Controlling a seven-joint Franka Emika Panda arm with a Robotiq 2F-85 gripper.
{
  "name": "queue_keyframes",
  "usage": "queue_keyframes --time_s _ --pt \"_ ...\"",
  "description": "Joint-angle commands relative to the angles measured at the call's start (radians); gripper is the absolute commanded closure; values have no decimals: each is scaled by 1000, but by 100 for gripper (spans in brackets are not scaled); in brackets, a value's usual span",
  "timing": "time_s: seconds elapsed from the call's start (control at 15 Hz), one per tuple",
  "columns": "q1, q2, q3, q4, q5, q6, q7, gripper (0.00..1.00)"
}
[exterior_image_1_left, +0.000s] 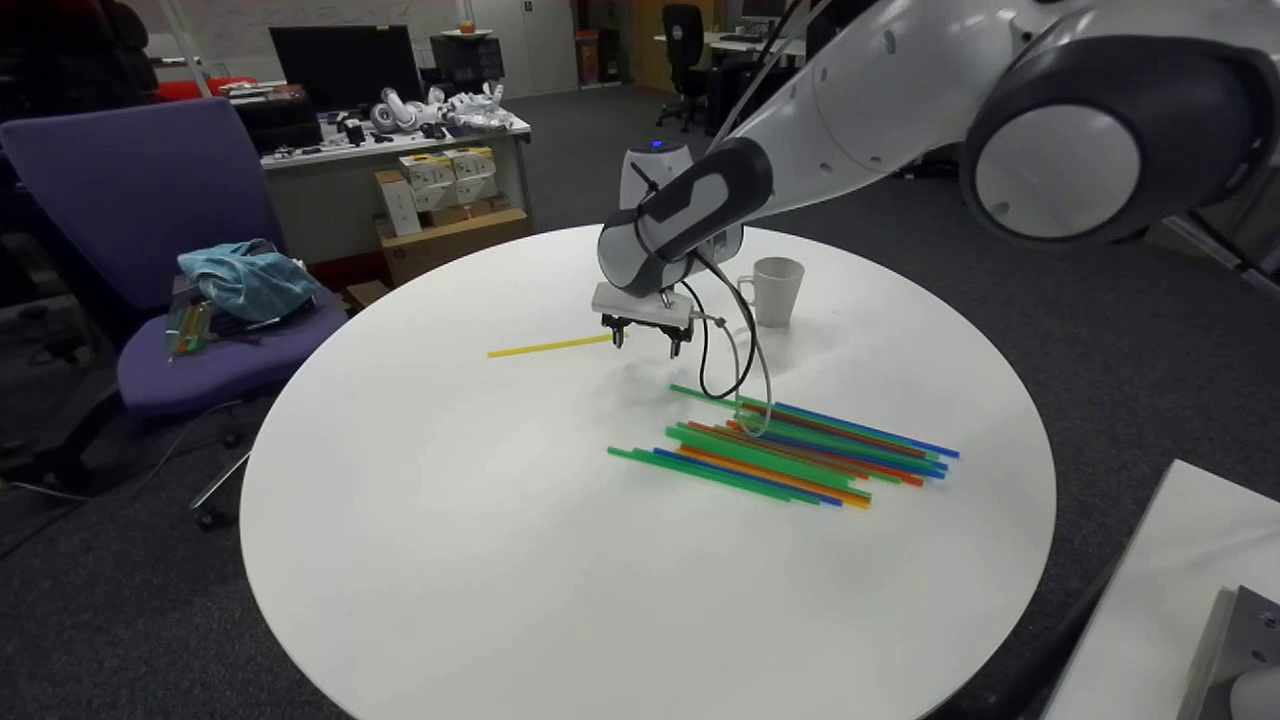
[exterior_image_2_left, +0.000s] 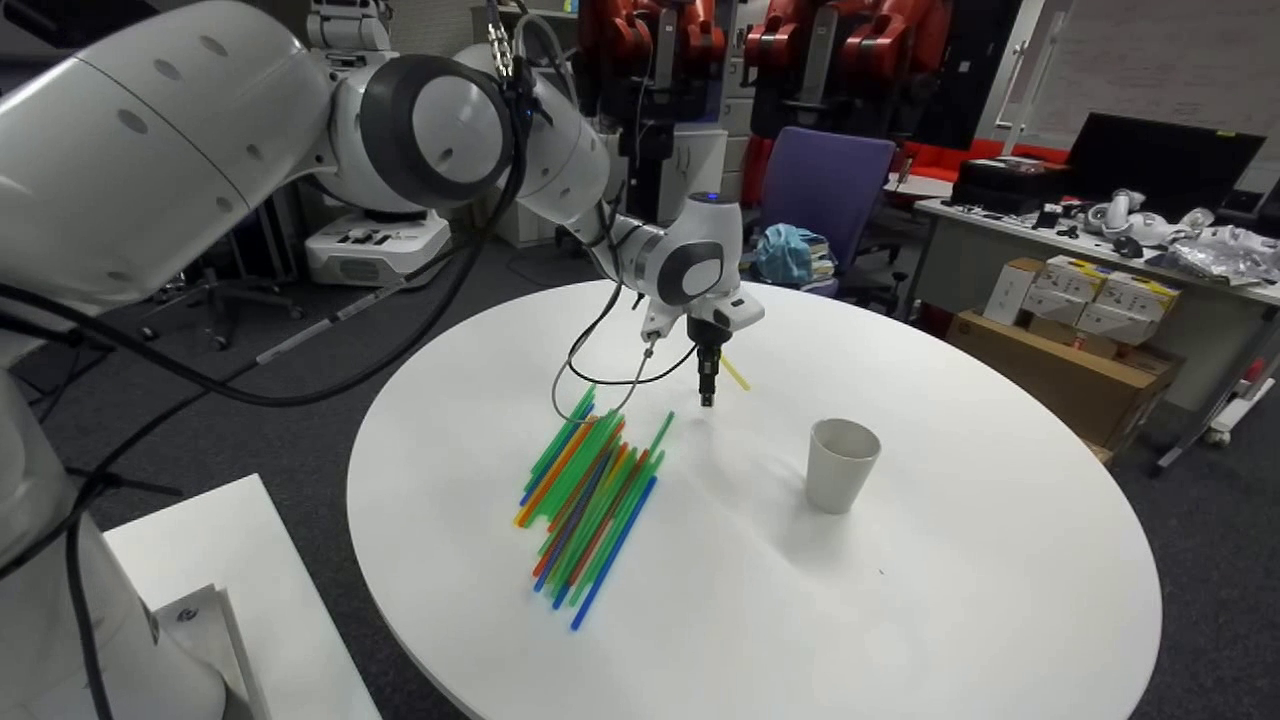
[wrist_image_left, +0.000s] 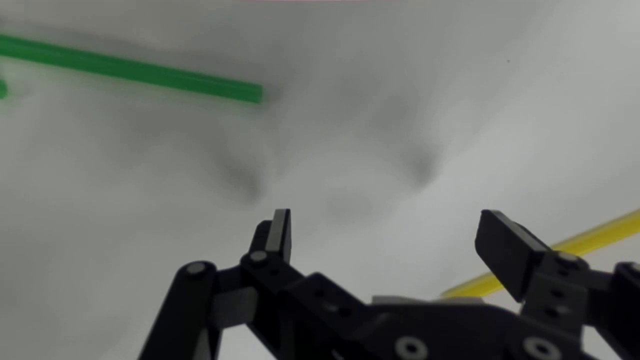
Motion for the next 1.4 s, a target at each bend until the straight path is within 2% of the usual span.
queue_keyframes --time_s 0.0,0.53,0.67,0.93,1.0,1.07,1.13,1.33 --pt "-34 99 11 179 -34 -17 146 0" --pt "-67 278 23 470 -73 -33 328 0" --pt "-42 322 -40 529 -68 -68 402 0" --pt "-53 359 -52 609 -58 -181 489 2" --pt "-75 352 -1 611 -110 -191 508 26" --pt "-82 357 9 627 -114 -206 509 27" --pt "-89 365 20 644 -123 -220 513 32" --pt "-110 376 59 676 -128 -242 502 56"
